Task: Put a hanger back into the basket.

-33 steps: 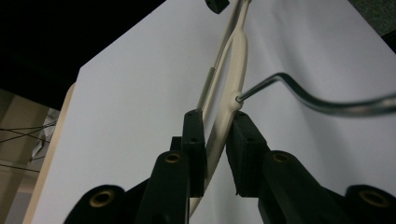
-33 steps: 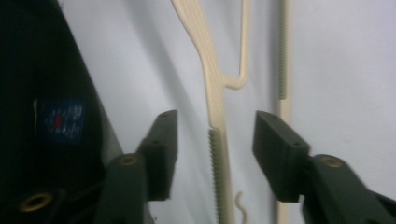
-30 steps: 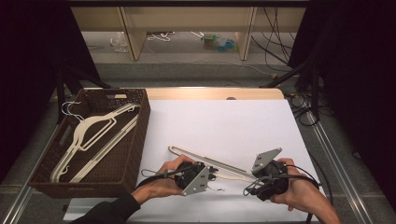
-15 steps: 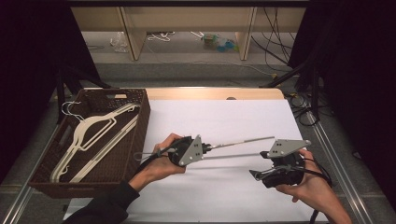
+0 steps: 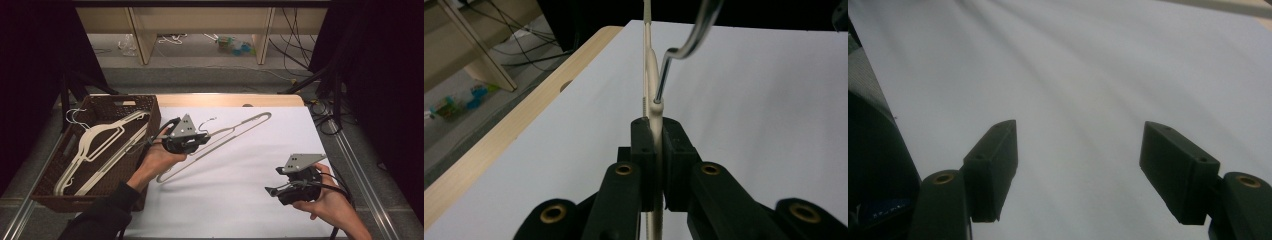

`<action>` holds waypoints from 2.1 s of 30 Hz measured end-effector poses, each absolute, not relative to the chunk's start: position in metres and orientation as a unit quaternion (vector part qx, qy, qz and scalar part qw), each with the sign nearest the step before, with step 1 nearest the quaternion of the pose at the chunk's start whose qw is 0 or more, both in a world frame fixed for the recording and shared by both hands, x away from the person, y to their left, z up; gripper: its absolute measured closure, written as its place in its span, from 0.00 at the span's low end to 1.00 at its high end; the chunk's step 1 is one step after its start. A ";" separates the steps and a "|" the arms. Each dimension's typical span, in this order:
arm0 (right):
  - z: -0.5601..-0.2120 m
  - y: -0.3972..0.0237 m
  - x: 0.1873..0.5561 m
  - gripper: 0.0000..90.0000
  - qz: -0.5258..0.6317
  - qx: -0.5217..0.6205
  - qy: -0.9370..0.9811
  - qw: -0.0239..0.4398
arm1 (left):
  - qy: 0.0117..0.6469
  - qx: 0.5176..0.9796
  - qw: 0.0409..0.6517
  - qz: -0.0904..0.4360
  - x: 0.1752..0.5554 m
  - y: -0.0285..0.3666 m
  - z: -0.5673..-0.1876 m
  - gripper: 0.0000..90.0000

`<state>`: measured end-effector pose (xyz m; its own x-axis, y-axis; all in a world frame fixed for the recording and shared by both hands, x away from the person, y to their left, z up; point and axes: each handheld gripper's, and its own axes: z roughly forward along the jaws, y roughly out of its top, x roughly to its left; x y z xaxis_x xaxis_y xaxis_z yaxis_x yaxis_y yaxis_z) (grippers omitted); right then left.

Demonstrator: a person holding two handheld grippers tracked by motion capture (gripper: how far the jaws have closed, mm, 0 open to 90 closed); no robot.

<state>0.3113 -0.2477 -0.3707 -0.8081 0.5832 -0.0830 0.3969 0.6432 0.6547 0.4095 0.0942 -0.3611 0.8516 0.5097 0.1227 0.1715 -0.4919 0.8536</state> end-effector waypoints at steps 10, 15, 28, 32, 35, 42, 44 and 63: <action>-0.380 -0.248 0.309 0.36 0.318 0.273 0.899 0.128 | 0.260 0.823 0.489 0.126 0.414 0.102 -0.346 0.95; -0.389 -0.247 0.308 0.35 0.329 0.272 0.896 0.124 | 0.274 0.812 0.506 0.096 0.406 0.104 -0.335 0.95; -0.410 -0.249 0.301 0.35 0.335 0.283 0.892 0.112 | 0.273 0.794 0.539 0.069 0.373 0.140 -0.283 0.95; -0.409 -0.249 0.301 0.34 0.328 0.283 0.895 0.106 | 0.281 0.785 0.548 0.074 0.367 0.162 -0.267 0.95; -0.413 -0.248 0.301 0.34 0.334 0.279 0.893 0.115 | 0.291 0.779 0.548 0.091 0.364 0.181 -0.256 0.95; -0.415 -0.247 0.301 0.34 0.329 0.280 0.895 0.109 | 0.316 0.765 0.548 0.119 0.360 0.223 -0.245 0.95; -0.414 -0.247 0.301 0.34 0.323 0.280 0.898 0.102 | 0.320 0.762 0.549 0.125 0.359 0.234 -0.243 0.95; -0.417 -0.246 0.301 0.33 0.323 0.272 0.901 0.103 | 0.364 0.744 0.529 0.183 0.382 0.327 -0.243 0.95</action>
